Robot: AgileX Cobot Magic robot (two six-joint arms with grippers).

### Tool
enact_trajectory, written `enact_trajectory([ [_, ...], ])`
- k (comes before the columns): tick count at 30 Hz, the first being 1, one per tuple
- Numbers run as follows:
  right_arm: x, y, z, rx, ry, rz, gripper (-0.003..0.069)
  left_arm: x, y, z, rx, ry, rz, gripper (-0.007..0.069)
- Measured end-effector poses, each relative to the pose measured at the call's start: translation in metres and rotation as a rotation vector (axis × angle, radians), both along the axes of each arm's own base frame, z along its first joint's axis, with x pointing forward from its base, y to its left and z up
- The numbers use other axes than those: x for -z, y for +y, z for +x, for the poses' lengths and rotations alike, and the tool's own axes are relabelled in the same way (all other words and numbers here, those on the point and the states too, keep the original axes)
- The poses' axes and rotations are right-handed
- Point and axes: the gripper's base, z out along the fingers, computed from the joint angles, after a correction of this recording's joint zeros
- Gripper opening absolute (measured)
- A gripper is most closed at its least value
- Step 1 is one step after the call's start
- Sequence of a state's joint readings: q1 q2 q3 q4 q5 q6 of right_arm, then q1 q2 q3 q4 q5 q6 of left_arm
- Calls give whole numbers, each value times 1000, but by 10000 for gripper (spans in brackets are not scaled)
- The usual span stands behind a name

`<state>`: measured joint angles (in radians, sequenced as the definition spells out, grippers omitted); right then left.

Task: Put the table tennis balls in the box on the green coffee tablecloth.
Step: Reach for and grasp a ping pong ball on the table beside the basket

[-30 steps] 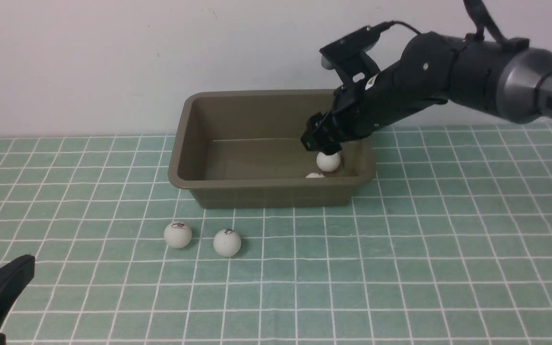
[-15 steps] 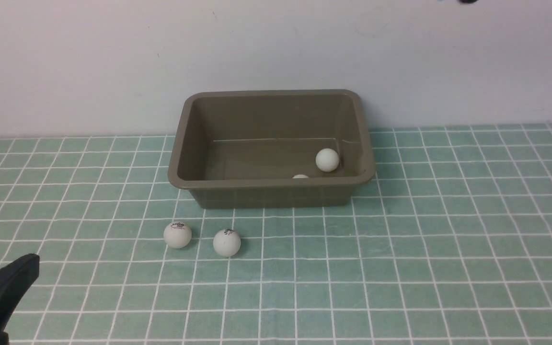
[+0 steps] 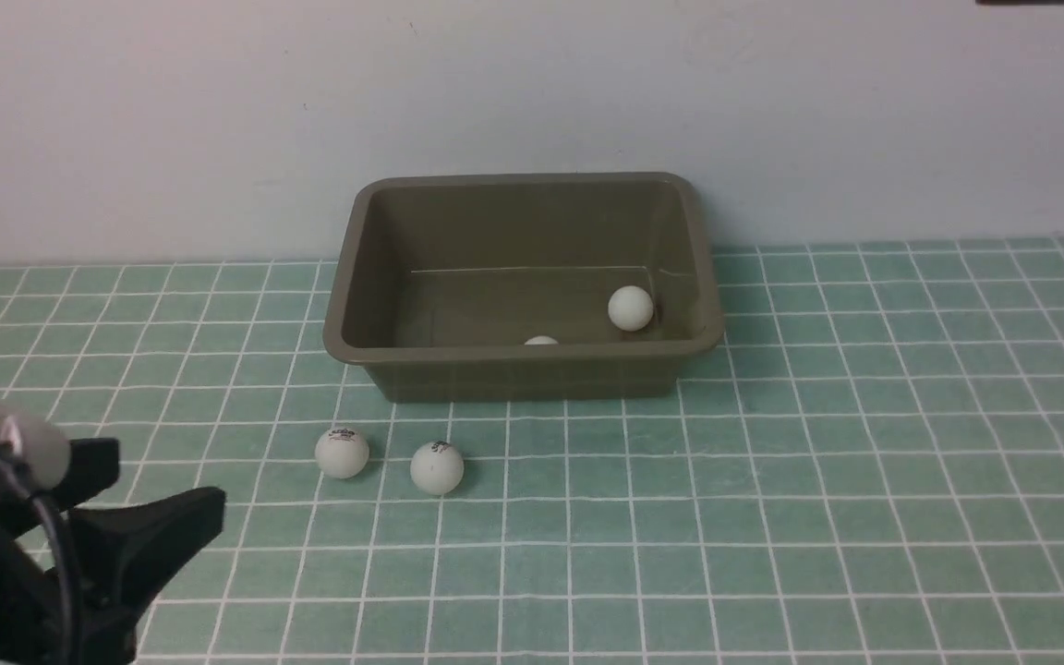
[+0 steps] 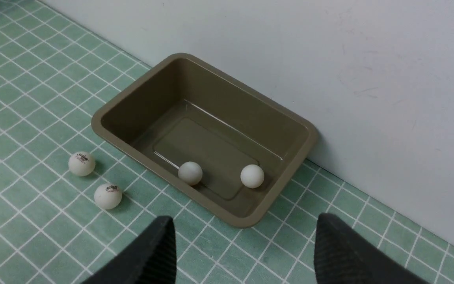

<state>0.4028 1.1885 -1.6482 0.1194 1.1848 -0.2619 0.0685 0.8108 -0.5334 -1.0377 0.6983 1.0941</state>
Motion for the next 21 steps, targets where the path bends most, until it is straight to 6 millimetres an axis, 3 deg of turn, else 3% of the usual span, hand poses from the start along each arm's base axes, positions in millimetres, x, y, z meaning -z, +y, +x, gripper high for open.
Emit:
enact_trajectory([
  [5,1,0,0,-11,1,-17,433,29,3,39,-38,123,-45,520],
  [10,1,0,0,-11,1,-17,433,58,15,74,-202,186,-76,520],
  [21,1,0,0,-11,1,-18,433,103,17,114,-138,207,0,520],
])
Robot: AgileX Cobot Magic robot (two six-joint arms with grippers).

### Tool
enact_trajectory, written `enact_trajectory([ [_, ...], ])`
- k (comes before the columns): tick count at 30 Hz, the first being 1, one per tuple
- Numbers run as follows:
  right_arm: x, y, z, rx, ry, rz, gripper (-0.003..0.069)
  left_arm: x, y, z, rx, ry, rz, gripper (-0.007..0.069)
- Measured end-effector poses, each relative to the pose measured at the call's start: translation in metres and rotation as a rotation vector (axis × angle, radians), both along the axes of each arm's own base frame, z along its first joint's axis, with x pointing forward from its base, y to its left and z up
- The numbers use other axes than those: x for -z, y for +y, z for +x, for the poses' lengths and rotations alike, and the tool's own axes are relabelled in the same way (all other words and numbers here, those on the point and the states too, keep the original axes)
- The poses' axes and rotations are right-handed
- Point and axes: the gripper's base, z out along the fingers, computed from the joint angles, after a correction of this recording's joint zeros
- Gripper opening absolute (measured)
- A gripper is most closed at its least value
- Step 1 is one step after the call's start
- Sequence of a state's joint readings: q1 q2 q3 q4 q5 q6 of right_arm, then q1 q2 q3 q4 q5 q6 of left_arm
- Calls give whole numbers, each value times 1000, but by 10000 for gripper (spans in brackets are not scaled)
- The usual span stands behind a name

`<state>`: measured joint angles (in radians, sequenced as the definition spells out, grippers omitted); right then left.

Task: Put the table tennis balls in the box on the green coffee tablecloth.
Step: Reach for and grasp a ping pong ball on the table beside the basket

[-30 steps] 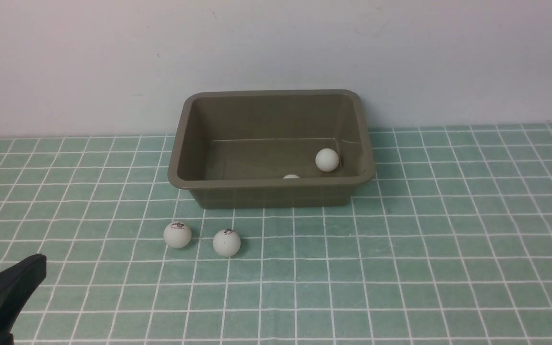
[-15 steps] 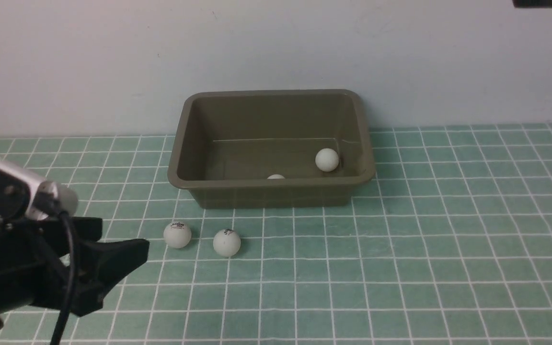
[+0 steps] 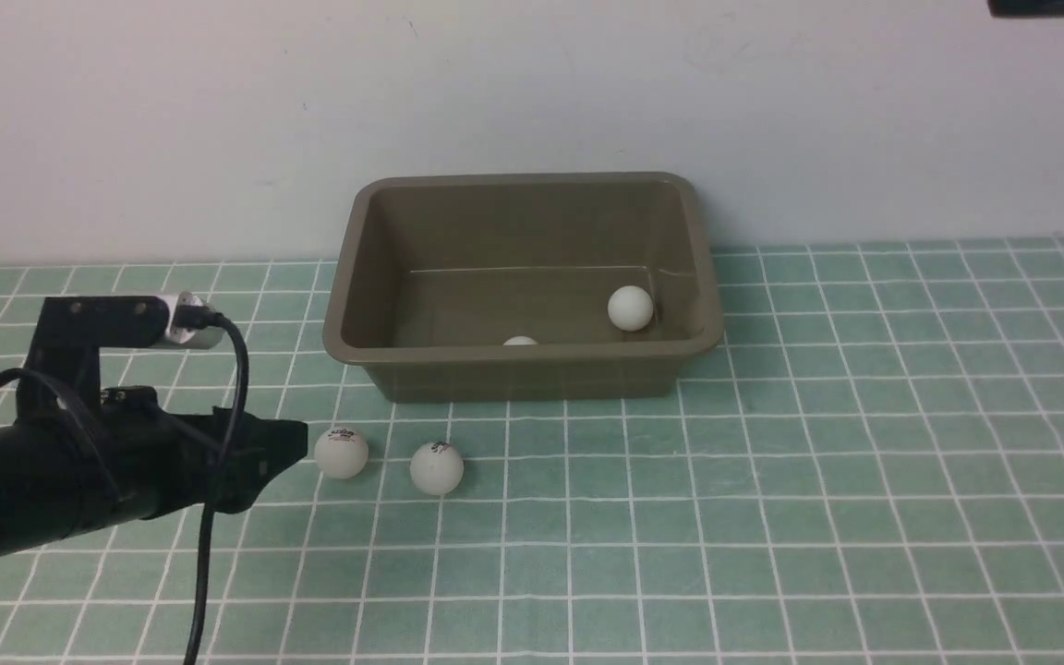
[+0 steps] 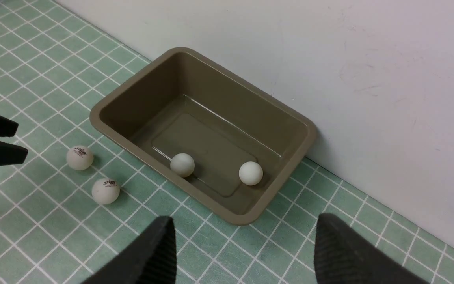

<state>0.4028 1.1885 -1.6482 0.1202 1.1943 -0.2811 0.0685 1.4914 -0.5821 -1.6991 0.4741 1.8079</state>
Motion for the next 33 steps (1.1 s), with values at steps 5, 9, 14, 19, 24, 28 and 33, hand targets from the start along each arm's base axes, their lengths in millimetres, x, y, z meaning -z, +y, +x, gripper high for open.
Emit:
enact_trajectory([
  [5,0,0,0,-1,1,2,433,5,0,18,21,1,3,526],
  [9,0,0,0,-1,1,2,433,5,-2,30,43,-7,-26,581],
  [14,0,0,0,-3,2,5,433,10,-2,37,44,20,-30,609],
  [19,0,0,0,-3,2,5,433,24,-1,40,50,71,-22,604],
  [24,0,1,0,-4,-1,8,433,34,-2,40,63,106,-14,594],
  [28,-1,1,0,-4,-5,11,433,34,-8,39,91,105,-14,594],
  [33,-1,1,0,-4,-5,11,433,28,-10,39,97,88,-16,594],
])
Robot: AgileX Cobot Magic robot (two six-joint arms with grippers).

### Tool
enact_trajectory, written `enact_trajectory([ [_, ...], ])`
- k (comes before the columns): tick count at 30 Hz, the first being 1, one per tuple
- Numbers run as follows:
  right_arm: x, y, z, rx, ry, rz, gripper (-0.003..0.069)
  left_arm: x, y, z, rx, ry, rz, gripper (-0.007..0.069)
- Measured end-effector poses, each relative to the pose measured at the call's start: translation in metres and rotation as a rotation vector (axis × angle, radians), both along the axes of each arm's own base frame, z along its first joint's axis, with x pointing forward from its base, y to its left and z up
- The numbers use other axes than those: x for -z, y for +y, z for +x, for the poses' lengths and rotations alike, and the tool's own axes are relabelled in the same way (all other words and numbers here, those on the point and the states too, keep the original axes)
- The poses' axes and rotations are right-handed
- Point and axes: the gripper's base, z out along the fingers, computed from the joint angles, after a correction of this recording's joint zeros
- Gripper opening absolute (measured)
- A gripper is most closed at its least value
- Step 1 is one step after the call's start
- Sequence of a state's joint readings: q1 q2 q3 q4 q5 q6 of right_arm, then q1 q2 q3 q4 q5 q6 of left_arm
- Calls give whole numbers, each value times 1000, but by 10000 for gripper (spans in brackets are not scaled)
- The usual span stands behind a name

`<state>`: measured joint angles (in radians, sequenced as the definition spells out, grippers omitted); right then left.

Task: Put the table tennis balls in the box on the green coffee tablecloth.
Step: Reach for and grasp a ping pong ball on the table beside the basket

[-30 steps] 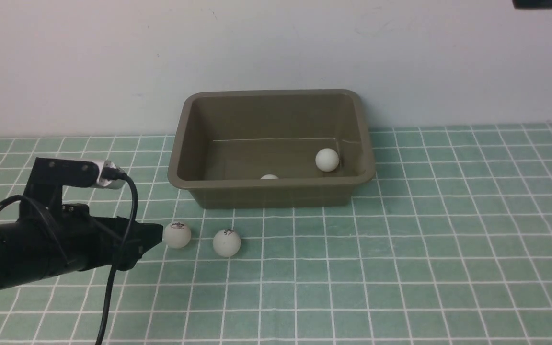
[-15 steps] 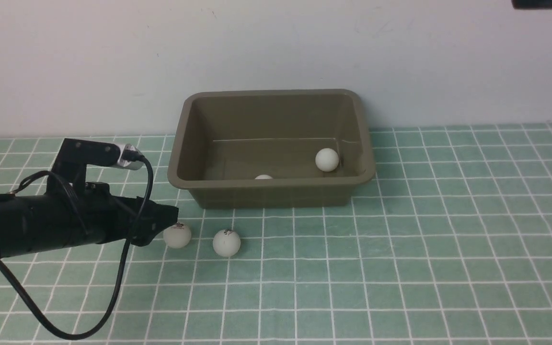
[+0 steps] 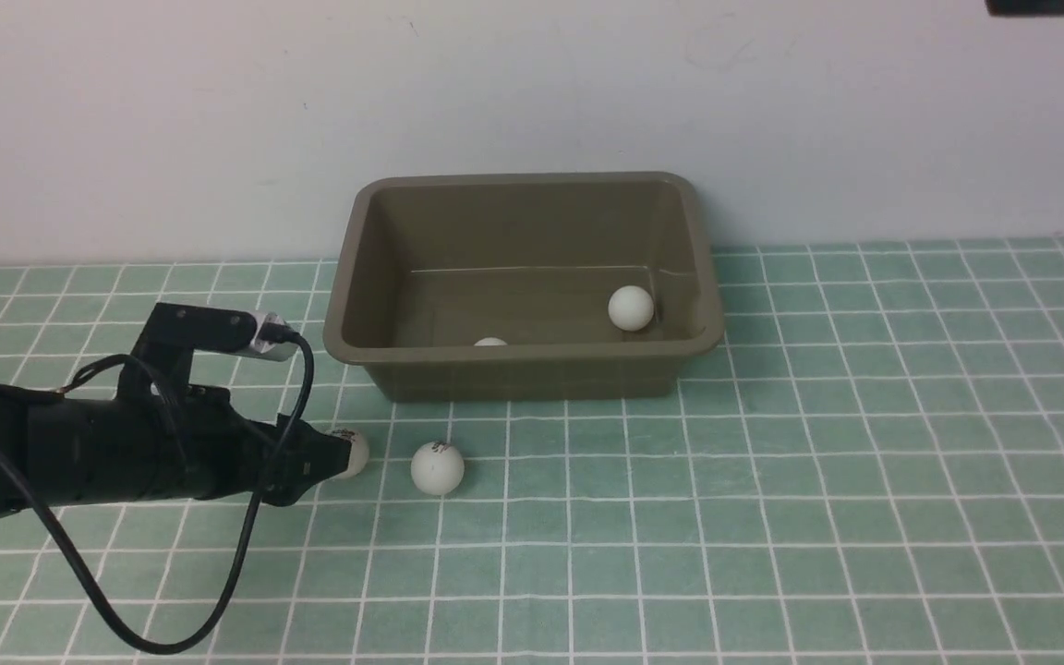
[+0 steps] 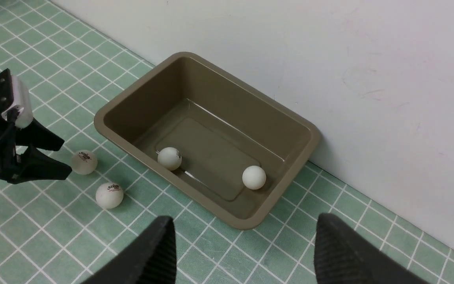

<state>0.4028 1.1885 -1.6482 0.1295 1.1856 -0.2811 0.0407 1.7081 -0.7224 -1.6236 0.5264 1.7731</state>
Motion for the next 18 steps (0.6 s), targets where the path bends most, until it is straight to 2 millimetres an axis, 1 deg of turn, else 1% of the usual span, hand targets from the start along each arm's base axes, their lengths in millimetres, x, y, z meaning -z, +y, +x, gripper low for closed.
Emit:
enact_trajectory([
  [3,0,0,0,0,0,0,433,-8,0,-1,-2,-28,0,594],
  [6,0,0,0,0,0,0,433,-25,-1,-4,-8,-73,-14,594],
  [7,0,0,0,-1,-1,-1,433,-31,-2,-5,-2,-93,-22,594],
  [8,0,0,0,-2,-2,-2,433,-44,-3,-9,12,-131,-35,594],
  [10,0,0,0,-1,-5,-3,433,-61,-5,-15,22,-179,-60,594],
  [13,0,0,0,-2,-9,-6,433,-89,-10,-28,49,-245,-120,594],
  [15,-1,0,0,-5,-13,-9,433,-110,-15,-43,88,-281,-160,594],
  [18,-1,0,1,-5,-16,-9,433,-131,-20,-65,155,-296,-170,594],
])
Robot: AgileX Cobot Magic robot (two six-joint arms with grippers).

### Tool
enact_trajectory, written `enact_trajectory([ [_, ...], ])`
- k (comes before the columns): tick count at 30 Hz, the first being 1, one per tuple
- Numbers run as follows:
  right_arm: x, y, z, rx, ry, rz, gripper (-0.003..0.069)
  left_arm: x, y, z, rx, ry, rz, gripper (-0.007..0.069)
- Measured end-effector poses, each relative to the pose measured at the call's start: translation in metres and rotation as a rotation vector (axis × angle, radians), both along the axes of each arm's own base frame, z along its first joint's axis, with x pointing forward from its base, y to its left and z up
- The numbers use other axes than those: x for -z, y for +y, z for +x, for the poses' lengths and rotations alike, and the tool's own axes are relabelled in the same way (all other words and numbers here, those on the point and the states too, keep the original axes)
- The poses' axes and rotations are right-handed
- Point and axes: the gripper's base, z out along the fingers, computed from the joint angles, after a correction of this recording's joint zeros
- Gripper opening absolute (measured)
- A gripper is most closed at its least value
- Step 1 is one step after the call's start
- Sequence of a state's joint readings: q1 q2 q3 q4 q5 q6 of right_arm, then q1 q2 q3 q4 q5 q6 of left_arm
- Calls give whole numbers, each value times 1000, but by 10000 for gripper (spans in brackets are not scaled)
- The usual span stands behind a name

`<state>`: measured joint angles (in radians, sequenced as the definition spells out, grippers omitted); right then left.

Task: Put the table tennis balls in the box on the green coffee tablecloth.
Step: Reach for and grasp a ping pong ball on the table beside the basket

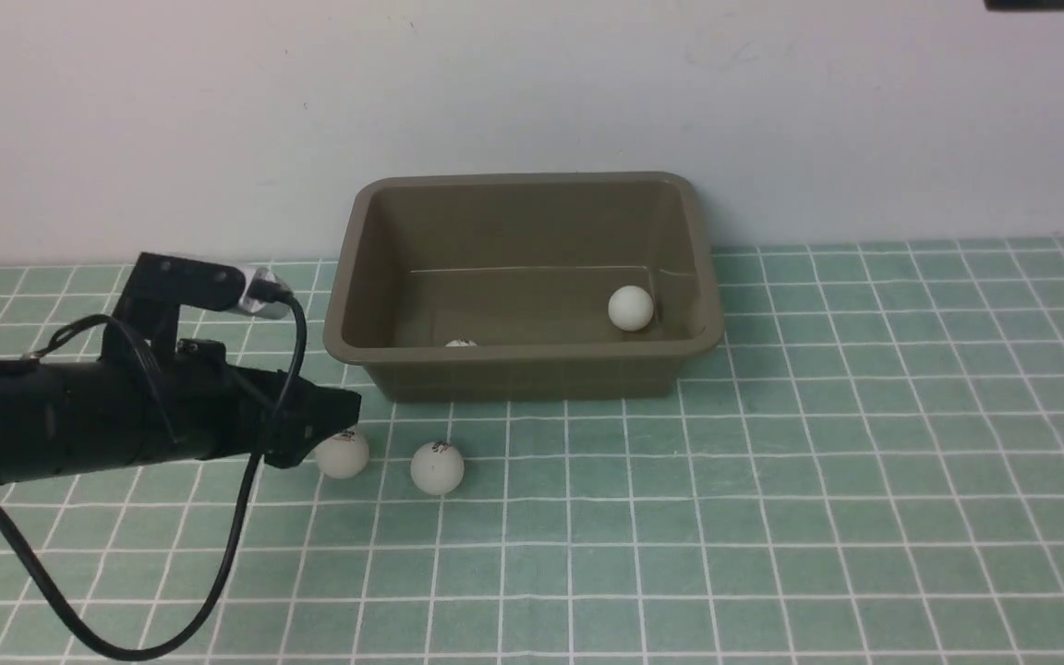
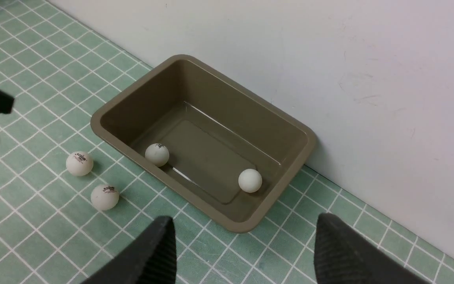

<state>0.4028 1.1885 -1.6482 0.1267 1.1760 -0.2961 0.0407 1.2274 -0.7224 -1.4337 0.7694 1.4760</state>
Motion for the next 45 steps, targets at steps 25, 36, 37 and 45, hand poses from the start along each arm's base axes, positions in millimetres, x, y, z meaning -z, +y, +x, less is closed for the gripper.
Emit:
enact_trajectory([
  [25,7,7,16,-1,10,-4,433,39,27,15,-224,195,283,594],
  [36,8,9,21,-9,-9,-14,433,94,27,71,-195,144,270,594],
  [37,8,9,21,-10,-8,-15,433,100,27,75,-195,154,271,594],
  [45,8,9,21,-11,-9,-22,433,128,27,91,-170,191,281,594],
])
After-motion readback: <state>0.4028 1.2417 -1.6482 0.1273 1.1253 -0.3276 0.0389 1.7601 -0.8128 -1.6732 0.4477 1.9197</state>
